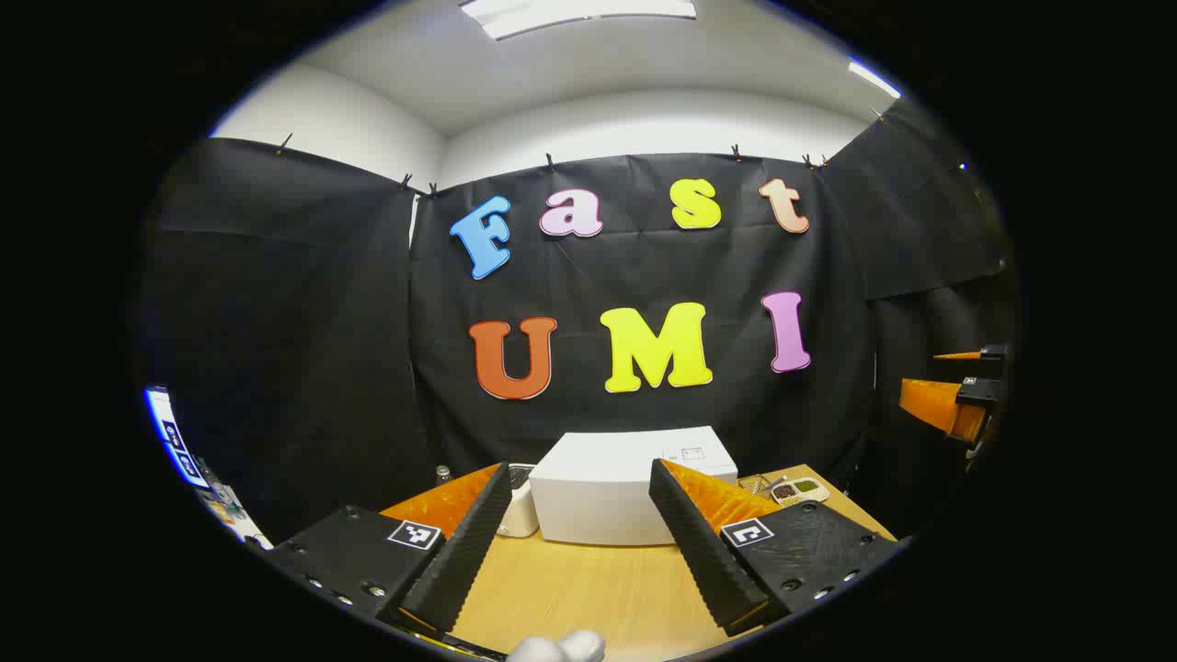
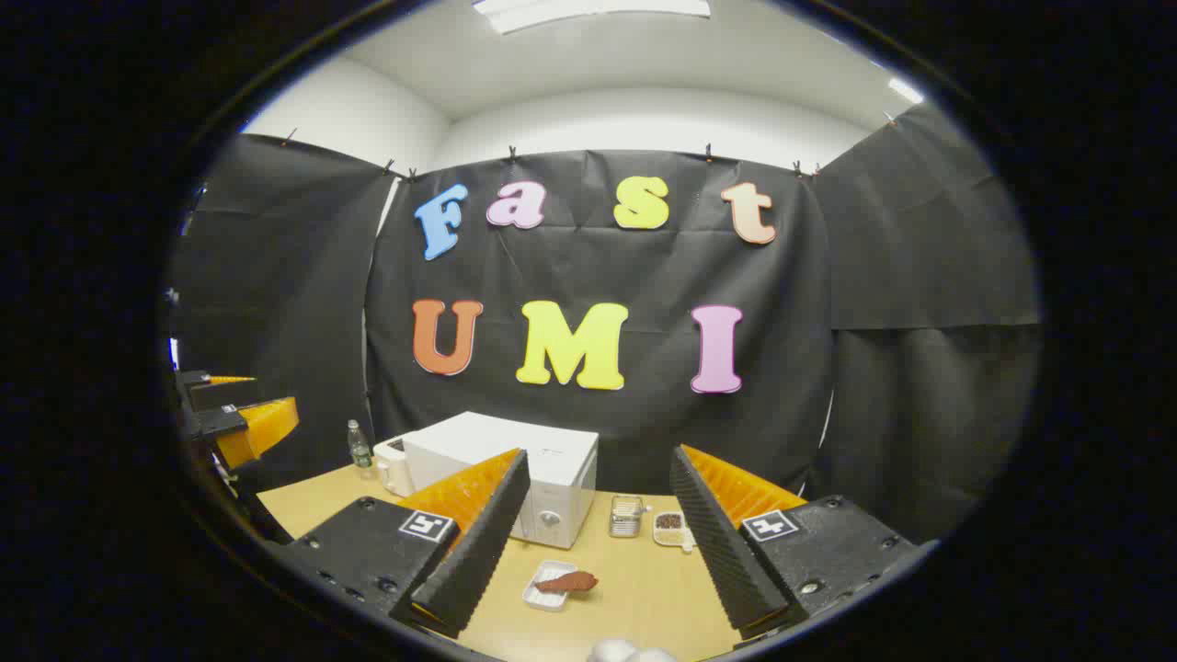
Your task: Open the microwave oven with the left hand, put the food in, and close the microwave oven.
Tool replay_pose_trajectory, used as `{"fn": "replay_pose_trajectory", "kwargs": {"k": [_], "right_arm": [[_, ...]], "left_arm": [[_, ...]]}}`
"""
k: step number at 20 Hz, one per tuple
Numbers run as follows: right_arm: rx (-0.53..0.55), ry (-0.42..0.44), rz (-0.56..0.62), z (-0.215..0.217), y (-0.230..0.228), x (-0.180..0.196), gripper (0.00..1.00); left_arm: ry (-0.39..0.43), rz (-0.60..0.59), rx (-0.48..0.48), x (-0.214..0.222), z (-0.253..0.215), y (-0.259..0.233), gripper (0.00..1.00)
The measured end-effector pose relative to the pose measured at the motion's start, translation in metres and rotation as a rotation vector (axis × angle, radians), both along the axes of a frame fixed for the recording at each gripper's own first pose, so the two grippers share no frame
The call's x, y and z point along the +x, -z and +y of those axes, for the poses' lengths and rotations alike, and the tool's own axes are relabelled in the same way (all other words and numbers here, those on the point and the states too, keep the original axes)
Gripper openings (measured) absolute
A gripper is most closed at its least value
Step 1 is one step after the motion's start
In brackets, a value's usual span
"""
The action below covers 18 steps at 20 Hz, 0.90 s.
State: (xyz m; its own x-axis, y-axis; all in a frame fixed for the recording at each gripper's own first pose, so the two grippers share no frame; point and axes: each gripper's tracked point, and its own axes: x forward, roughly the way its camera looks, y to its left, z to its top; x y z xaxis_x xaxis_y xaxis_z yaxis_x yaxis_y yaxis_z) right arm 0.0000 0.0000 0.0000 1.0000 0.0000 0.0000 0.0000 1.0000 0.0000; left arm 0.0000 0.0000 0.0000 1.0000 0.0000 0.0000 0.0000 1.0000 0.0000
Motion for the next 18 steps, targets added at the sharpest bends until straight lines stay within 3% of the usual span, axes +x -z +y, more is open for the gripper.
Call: {"fn": "replay_pose_trajectory", "kwargs": {"k": [1,3,4,8,12,13,18], "right_arm": [[-0.010,0.011,-0.001,-0.003,0.001,0.000,0.92],[-0.011,0.014,-0.019,0.002,-0.008,-0.001,0.92],[-0.016,0.014,-0.024,0.004,-0.009,0.000,0.99],[-0.008,0.027,-0.012,0.007,-0.007,0.003,0.99],[-0.005,0.040,0.001,0.005,-0.004,0.007,0.99],[-0.002,0.046,0.002,0.003,-0.002,0.007,0.93],[-0.003,0.057,0.001,-0.006,-0.002,0.009,0.92]], "left_arm": [[0.004,-0.002,-0.002,0.002,0.002,-0.004,0.95],[0.009,-0.010,0.006,0.006,0.008,-0.009,0.95],[0.012,-0.007,0.006,0.007,0.008,-0.009,0.95],[0.024,-0.004,0.008,0.016,0.008,-0.009,0.95],[0.040,0.007,0.028,0.021,0.004,-0.004,0.95],[0.041,0.008,0.033,0.022,0.004,-0.004,0.88],[0.045,0.007,0.032,0.031,-0.004,0.001,0.88]]}}
